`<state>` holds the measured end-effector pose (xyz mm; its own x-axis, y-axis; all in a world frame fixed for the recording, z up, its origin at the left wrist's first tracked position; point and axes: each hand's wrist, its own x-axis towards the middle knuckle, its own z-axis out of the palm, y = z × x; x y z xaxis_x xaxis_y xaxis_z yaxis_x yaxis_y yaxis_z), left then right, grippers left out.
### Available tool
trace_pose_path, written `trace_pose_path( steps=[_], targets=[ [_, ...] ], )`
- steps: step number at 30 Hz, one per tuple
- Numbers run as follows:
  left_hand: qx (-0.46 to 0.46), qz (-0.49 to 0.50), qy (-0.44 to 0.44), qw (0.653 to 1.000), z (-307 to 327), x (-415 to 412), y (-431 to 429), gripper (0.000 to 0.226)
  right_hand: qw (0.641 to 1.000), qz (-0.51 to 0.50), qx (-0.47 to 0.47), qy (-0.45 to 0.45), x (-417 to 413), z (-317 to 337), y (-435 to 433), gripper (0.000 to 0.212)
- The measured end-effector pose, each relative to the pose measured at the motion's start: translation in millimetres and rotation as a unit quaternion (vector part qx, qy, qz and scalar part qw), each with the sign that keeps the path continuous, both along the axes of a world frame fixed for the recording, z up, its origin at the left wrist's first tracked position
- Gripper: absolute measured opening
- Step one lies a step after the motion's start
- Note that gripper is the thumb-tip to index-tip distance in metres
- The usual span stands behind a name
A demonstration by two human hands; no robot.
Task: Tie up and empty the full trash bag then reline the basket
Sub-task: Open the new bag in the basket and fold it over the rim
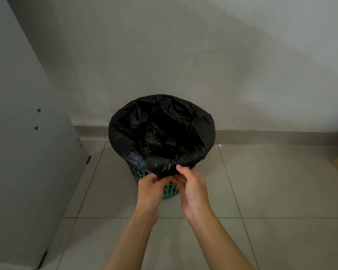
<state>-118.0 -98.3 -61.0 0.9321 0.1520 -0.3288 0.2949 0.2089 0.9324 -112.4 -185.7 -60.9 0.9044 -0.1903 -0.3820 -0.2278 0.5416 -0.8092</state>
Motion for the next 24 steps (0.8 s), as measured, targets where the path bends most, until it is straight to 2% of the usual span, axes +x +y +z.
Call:
trace_pose_path(
  steps=[6, 11, 14, 16, 17, 18, 20, 22, 24],
  targets=[
    [0.058, -0.071, -0.004, 0.996, 4, 3, 16, 0.021, 1.000, 0.008, -0.026, -0.012, 8, -4, -5, 0.017],
    [0.023, -0.089, 0.033, 0.995, 3, 0, 12, 0.022, 1.000, -0.016, -0.009, -0.005, 10, -8, -2, 0.021],
    [0.031, -0.093, 0.027, 0.995, 7, 2, 12, 0.017, 0.998, -0.045, -0.037, 0.011, 17, -7, -2, 0.017],
    [0.076, -0.074, -0.009, 0.994, 12, 1, 15, 0.013, 0.998, -0.052, -0.041, 0.018, 20, -5, -2, 0.017],
    [0.147, -0.037, -0.046, 0.987, 15, 0, 18, 0.015, 0.998, -0.051, -0.035, 0.017, 20, -5, -2, 0.017],
    [0.253, 0.015, -0.093, 0.963, 17, -1, 21, 0.018, 0.998, -0.048, -0.029, 0.015, 19, -5, -3, 0.018],
    [0.425, 0.093, -0.209, 0.876, 25, -3, 24, 0.018, 0.999, -0.044, -0.017, 0.012, 17, -5, -4, 0.020],
    [0.496, 0.055, -0.314, 0.807, 19, 1, 22, 0.023, 0.999, -0.036, -0.001, 0.011, 15, -4, -6, 0.023],
    [0.558, -0.024, -0.350, 0.752, 4, 10, 18, 0.039, 0.999, -0.031, 0.022, 0.016, 12, -3, -6, 0.031]
  ],
)
